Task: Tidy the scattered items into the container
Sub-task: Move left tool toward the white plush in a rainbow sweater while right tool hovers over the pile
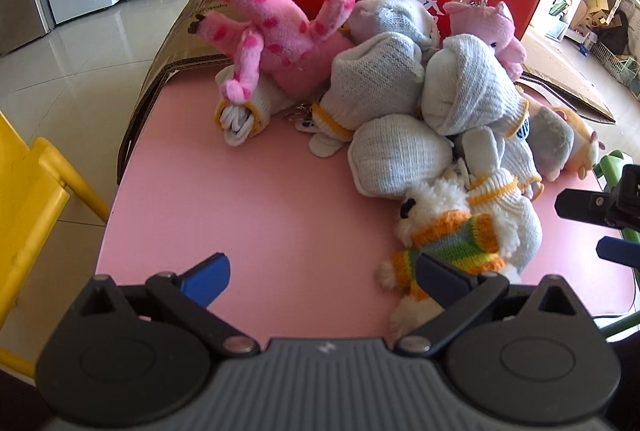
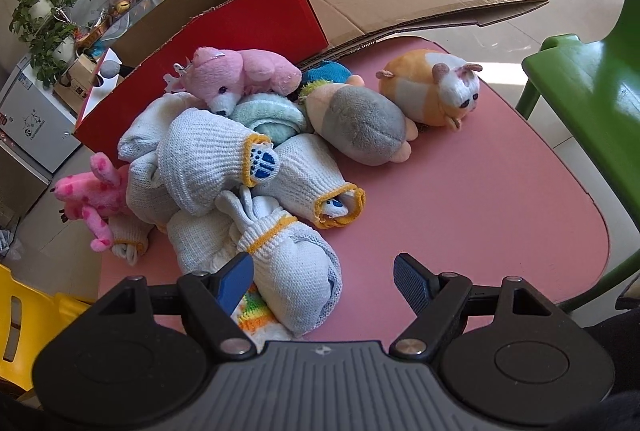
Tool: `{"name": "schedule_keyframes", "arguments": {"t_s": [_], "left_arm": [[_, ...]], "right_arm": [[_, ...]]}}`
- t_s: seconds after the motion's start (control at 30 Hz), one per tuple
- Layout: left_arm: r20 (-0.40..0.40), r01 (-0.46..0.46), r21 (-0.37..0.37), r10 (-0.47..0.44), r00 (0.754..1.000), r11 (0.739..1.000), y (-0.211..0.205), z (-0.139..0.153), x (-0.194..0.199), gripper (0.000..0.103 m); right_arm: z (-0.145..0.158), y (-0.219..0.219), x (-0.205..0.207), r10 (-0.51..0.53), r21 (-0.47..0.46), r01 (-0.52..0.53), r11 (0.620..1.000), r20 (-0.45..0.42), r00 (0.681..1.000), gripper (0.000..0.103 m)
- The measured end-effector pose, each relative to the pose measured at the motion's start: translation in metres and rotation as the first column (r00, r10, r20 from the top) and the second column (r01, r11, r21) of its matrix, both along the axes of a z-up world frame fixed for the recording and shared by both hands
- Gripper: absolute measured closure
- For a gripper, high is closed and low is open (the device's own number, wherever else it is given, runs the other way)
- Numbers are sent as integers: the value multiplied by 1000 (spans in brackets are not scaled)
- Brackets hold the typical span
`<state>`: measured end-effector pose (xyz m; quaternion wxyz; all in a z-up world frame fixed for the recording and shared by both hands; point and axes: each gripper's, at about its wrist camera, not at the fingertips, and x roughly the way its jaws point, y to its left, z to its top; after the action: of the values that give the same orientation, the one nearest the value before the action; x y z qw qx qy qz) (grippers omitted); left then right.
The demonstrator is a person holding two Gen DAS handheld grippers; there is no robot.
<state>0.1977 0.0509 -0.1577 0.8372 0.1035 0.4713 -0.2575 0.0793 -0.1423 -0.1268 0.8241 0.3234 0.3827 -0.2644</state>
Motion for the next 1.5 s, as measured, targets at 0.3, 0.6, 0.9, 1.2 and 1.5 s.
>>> {"name": "schedule_keyframes", "arguments": {"t_s": [0.3,0.6,0.9,1.2,1.5], "left_arm": [[-47,-5,39,7,999,999,7,-13,-2,0],[-111,-28,78,36,993,997,12,-26,3,0],[-134,-6,127,23,991,992,9,-33,0,0],[-156,-19,141,41,987,990,10,-42,4,0],[-108,-35,36,38,993,999,8,-20,-3,0]], "right_arm": [[-9,1,-8,-22,28,23,999,-29,999,25],[-21,5,-16,-33,83,38,996,-56,998,25],[-24,0,-20,-55,122,60,991,-44,997,25],[-29,-10,-23,-110,160,113,981,-26,994,25],[-36,-14,-19,-145,224,136,965,26,989,25]]}}
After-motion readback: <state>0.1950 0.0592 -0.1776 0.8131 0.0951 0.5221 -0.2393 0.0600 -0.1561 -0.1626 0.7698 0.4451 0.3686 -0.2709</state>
